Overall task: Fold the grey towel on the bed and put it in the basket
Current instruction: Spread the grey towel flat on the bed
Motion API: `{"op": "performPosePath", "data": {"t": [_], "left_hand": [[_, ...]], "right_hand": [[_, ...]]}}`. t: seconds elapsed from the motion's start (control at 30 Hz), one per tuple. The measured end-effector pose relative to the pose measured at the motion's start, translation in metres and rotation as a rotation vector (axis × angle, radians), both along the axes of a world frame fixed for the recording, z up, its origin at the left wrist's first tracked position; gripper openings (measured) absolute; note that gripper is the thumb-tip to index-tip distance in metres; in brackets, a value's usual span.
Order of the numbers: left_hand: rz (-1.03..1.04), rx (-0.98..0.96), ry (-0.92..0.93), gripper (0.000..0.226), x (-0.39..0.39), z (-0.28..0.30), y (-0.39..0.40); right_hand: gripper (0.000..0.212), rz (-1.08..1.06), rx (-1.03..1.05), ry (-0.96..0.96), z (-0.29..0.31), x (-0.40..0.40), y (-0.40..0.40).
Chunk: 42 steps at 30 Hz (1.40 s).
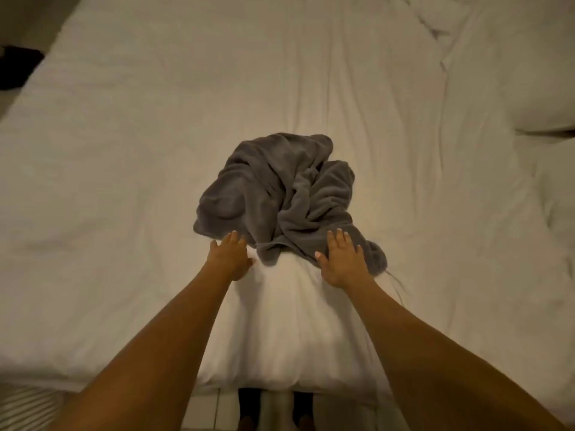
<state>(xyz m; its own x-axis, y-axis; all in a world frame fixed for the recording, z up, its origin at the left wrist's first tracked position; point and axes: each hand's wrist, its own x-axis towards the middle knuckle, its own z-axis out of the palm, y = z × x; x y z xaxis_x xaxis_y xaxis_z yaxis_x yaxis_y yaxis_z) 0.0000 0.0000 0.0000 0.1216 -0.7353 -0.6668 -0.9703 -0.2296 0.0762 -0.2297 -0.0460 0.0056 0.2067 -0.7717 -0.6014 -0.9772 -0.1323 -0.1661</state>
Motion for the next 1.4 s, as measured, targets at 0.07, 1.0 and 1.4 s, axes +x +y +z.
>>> {"op": "performPosePath", "data": {"t": [0.07,1.0,1.4], "left_hand": [[-0.021,0.02,-0.024,0.07,0.005,-0.02,-0.001],[-0.107,-0.308,-0.147,0.077,0.024,-0.182,-0.018],[-0.027,-0.35,-0.182,0.062,0.007,-0.198,-0.032]], "right_hand": [[0.067,0.025,-0.05,0.016,-0.018,0.005,-0.002],[0.054,0.1,-0.551,-0.02,-0.175,0.062,0.005],[0.035,0.061,-0.611,0.073,-0.178,0.041,-0.026]]}}
